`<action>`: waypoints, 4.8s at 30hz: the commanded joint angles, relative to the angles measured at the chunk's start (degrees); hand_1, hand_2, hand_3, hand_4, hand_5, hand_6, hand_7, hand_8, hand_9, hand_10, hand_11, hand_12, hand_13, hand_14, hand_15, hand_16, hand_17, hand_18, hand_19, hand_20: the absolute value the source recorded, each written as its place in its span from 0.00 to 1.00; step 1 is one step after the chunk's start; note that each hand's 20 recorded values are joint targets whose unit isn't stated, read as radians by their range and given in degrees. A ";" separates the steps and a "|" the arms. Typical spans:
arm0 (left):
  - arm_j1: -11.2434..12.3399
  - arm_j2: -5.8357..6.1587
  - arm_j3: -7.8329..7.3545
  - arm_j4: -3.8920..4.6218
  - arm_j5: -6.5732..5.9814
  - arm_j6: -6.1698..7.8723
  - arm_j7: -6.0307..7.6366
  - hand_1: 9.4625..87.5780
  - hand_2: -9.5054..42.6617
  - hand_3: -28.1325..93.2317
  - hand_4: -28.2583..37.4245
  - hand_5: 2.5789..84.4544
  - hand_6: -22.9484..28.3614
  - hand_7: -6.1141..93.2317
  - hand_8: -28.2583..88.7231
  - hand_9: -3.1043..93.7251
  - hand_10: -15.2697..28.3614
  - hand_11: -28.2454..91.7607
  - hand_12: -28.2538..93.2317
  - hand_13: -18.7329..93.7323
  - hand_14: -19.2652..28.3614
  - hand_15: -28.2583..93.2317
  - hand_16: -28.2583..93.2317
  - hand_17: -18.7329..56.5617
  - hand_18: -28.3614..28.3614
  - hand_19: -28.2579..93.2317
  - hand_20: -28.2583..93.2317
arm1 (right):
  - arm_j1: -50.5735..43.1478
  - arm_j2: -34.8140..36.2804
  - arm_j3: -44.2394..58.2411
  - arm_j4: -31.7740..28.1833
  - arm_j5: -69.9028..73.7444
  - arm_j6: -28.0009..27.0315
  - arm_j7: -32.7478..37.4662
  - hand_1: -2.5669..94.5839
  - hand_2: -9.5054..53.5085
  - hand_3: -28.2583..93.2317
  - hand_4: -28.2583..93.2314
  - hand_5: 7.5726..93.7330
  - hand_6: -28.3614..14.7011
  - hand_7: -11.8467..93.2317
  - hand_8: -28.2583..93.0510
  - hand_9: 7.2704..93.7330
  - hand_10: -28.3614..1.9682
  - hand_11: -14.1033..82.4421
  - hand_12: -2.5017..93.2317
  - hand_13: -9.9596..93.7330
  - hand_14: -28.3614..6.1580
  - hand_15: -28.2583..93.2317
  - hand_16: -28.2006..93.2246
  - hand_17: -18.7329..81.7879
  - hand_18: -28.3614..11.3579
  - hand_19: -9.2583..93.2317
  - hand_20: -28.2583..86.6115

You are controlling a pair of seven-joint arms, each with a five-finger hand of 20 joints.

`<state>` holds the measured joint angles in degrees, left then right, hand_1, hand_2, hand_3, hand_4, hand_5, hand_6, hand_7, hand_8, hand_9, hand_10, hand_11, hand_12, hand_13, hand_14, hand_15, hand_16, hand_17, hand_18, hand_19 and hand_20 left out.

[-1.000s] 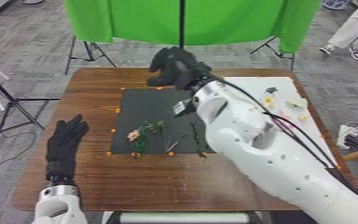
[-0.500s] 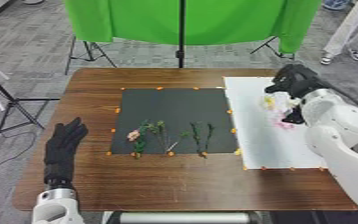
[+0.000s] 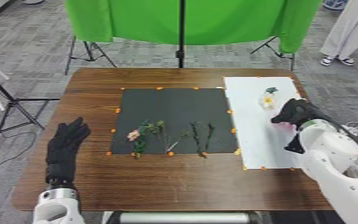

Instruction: Arrange flowers

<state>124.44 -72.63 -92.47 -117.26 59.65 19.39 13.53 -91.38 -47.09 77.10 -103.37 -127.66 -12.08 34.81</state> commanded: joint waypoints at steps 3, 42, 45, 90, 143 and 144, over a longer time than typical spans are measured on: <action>1.37 -0.90 0.72 0.05 0.14 -0.57 -0.47 0.11 0.58 0.74 0.00 0.51 0.59 0.15 0.19 0.44 0.67 0.40 0.31 0.44 0.74 0.45 0.20 0.32 0.68 0.32 0.38 | -0.72 -1.04 -5.02 5.39 -4.98 12.63 -1.35 0.51 0.00 0.78 0.06 0.65 0.68 0.29 0.16 0.75 0.48 0.42 0.33 0.88 0.65 0.80 0.52 0.81 0.40 1.00 0.79; -0.75 0.72 3.24 0.62 -1.03 0.15 1.24 0.12 0.71 0.67 0.00 0.51 0.59 0.15 0.19 0.45 0.67 0.40 0.31 0.44 0.74 0.45 0.20 0.33 0.68 0.33 0.38 | 50.00 -28.66 -54.20 27.21 -2.96 11.52 -19.01 0.67 0.00 0.71 0.08 0.84 0.69 0.35 0.31 0.99 0.68 0.26 0.50 0.97 0.78 0.77 0.53 0.88 0.47 1.00 0.80; -1.10 0.65 3.54 0.89 -0.74 0.27 1.47 0.10 0.71 0.69 0.00 0.51 0.59 0.15 0.19 0.45 0.68 0.40 0.31 0.44 0.74 0.45 0.20 0.33 0.68 0.33 0.38 | 49.72 -29.11 -54.19 28.26 -3.37 10.35 -18.98 0.66 0.00 0.71 0.08 0.83 0.69 0.35 0.31 0.98 0.68 0.26 0.50 0.97 0.78 0.77 0.53 0.88 0.47 1.00 0.81; 0.10 -0.45 2.94 0.60 0.97 2.07 0.99 0.23 0.16 0.78 0.05 0.40 0.60 0.15 0.19 0.41 0.64 0.41 0.31 0.43 0.73 0.46 0.20 0.32 0.69 0.32 0.38 | 41.15 -7.88 -34.82 5.41 2.23 10.77 -11.24 0.40 0.00 0.80 0.06 0.67 0.69 0.29 0.15 0.79 0.51 0.41 0.28 0.91 0.69 0.77 0.53 0.81 0.40 1.00 0.80; 1.97 -0.92 1.69 -0.68 2.12 -0.22 -1.63 0.23 0.16 0.78 0.05 0.42 0.60 0.15 0.19 0.41 0.65 0.40 0.32 0.43 0.73 0.46 0.20 0.32 0.69 0.32 0.38 | 4.35 1.45 2.88 3.03 -1.58 16.02 3.59 0.70 0.00 0.69 0.09 0.86 0.61 0.31 0.34 1.00 0.66 0.32 0.48 0.99 0.78 0.72 0.53 0.89 0.50 1.00 0.73; 1.88 -0.90 1.72 -0.62 2.11 -0.27 -1.66 0.23 0.16 0.78 0.05 0.42 0.60 0.15 0.19 0.41 0.65 0.40 0.32 0.43 0.73 0.46 0.20 0.32 0.69 0.32 0.38 | 4.46 1.76 2.82 1.32 -1.05 16.41 3.06 0.69 0.00 0.69 0.09 0.86 0.61 0.31 0.34 1.00 0.66 0.32 0.48 1.00 0.78 0.72 0.53 0.89 0.50 1.00 0.73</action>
<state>124.90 -72.83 -91.15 -118.16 61.62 19.67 12.49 -87.94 -47.40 78.37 -93.15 -128.53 1.88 39.60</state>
